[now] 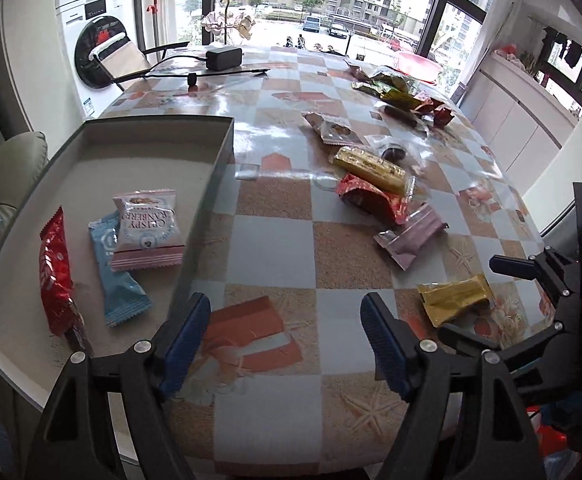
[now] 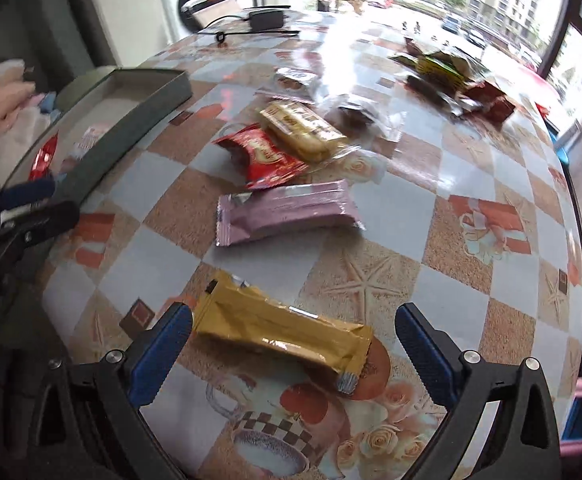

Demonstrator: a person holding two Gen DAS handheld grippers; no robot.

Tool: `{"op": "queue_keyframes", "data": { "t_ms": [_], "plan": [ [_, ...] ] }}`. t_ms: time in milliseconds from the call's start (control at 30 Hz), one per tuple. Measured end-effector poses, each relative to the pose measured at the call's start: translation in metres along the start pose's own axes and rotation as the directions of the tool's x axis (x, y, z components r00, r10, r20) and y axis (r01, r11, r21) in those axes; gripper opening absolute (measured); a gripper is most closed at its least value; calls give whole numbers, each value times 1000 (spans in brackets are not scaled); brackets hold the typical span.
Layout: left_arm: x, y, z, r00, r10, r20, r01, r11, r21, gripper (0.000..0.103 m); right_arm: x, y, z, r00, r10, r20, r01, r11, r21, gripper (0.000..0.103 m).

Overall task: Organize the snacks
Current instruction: 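Move the right gripper to the yellow wrapper on the table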

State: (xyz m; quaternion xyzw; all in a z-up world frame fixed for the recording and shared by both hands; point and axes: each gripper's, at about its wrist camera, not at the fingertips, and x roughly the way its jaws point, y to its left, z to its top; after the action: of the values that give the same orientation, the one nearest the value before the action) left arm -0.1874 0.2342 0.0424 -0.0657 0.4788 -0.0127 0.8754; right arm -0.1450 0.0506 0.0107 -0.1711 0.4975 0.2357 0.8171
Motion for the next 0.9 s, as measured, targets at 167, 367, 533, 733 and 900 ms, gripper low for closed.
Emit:
{"op": "queue_keyframes", "data": {
  "t_ms": [167,367,533,733,900],
  "plan": [
    [23,-17,-11,999,37,-24,-37,999,16,81,16,6,-7,1000,-1,-5,1,998,-63,102],
    [45,-26,-15,993,115,31,-117,991,71,83,27,-29,3,1000,-11,23,10,997,80,102],
    [59,-26,-3,993,74,88,-83,992,99,90,31,-69,9,995,-82,53,69,974,216,102],
    [67,-29,5,996,49,75,-58,990,127,103,31,-72,10,992,-92,85,71,971,228,103],
    [67,-30,3,995,51,86,-61,990,126,103,31,-73,7,990,-95,102,70,971,227,103]
  ]
}}
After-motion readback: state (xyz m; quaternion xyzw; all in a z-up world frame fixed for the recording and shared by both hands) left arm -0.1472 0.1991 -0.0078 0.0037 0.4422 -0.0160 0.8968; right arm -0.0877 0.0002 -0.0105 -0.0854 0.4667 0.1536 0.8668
